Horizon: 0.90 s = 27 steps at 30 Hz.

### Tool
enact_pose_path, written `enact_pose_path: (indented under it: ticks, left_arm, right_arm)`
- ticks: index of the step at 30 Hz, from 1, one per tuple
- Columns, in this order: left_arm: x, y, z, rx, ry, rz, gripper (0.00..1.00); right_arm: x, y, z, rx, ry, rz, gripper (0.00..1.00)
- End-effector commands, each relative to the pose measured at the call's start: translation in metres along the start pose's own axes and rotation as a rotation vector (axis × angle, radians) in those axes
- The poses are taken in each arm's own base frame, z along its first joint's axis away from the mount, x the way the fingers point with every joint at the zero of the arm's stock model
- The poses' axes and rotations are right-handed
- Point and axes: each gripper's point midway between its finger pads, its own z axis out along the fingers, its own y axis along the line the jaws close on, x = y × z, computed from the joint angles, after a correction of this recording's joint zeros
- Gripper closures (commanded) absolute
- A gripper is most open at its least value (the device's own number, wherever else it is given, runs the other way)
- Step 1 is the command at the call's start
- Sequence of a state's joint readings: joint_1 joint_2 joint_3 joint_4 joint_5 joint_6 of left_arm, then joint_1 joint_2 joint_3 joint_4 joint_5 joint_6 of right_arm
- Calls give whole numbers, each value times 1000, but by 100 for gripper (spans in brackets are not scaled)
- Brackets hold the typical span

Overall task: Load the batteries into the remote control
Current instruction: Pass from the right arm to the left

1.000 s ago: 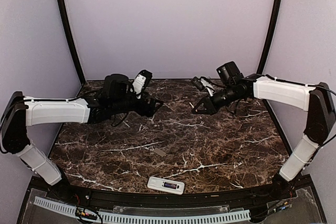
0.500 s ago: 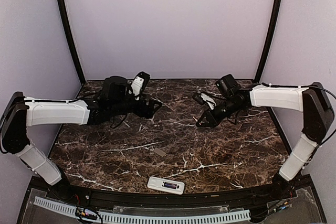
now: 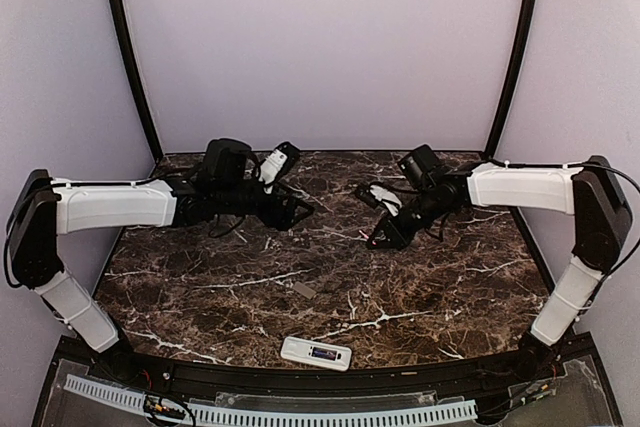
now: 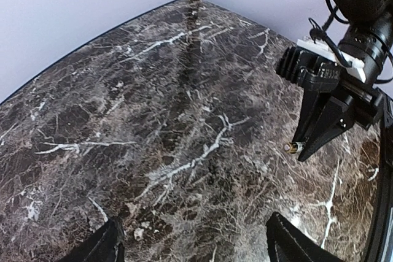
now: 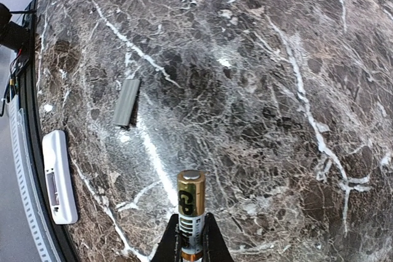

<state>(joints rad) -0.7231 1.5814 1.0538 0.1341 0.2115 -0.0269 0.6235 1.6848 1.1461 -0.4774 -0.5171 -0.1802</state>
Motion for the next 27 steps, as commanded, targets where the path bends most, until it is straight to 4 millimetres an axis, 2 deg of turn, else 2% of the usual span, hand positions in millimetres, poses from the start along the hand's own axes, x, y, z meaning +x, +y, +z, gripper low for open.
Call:
enact_pose_path:
  ticks: [1,2,3,4,5,6,7,8,9,10,11,12,13,14,17,19,22,27]
  left_arm:
    - [13,-49,-18,176,53,112,22]
    - [11,-56,-25,187,34,174,23]
    - [24,-69,-27,212,49,215,22]
    - [22,-74,-33,214,29,288,22]
    - [34,-85,-34,229,42,333,22]
    - [34,-86,-38,210,25,416,22]
    - [47,-95,-39,221,41,464,22]
    - [44,-95,-43,189,16,537,22]
    - [58,-101,-44,194,29,570,22]
    - [49,-102,-51,161,-24,617,22]
    - [58,-108,-54,168,-41,648,22]
    - [55,-116,-64,162,-81,702,22]
    - [64,-119,-68,160,-86,736,23]
    - [60,-126,-77,140,-119,806,24]
    - [62,-129,-95,69,-132,968,27]
    - [68,-134,-102,56,-95,1083,30]
    - [70,-134,-106,-2,-57,1212,32]
    - [59,-144,-107,-33,-111,1384,31]
  right_arm:
    - [-15,39,-11,-86,-23,-114,100]
    - [-18,51,-13,-133,-20,-135,100]
    - [-20,59,-16,-167,-9,-138,100]
    - [-20,64,-18,-184,13,-108,100]
    - [-19,66,-19,-192,41,-64,100]
    - [-17,67,-19,-199,67,-17,100]
    - [-13,71,-18,-207,89,19,100]
    - [-8,76,-17,-215,110,49,100]
    - [-4,83,-16,-223,128,66,100]
    - [1,90,-15,-222,150,80,100]
    - [7,100,-14,-219,176,78,100]
    - [12,105,-13,-202,201,82,100]
    - [17,109,-14,-185,218,89,100]
    - [21,114,-15,-175,230,94,100]
    - [20,131,-27,-204,214,171,100]
    - [17,141,-34,-221,188,206,100]
    - [22,142,-38,-162,199,230,100]
    - [22,156,-36,-155,223,237,100]
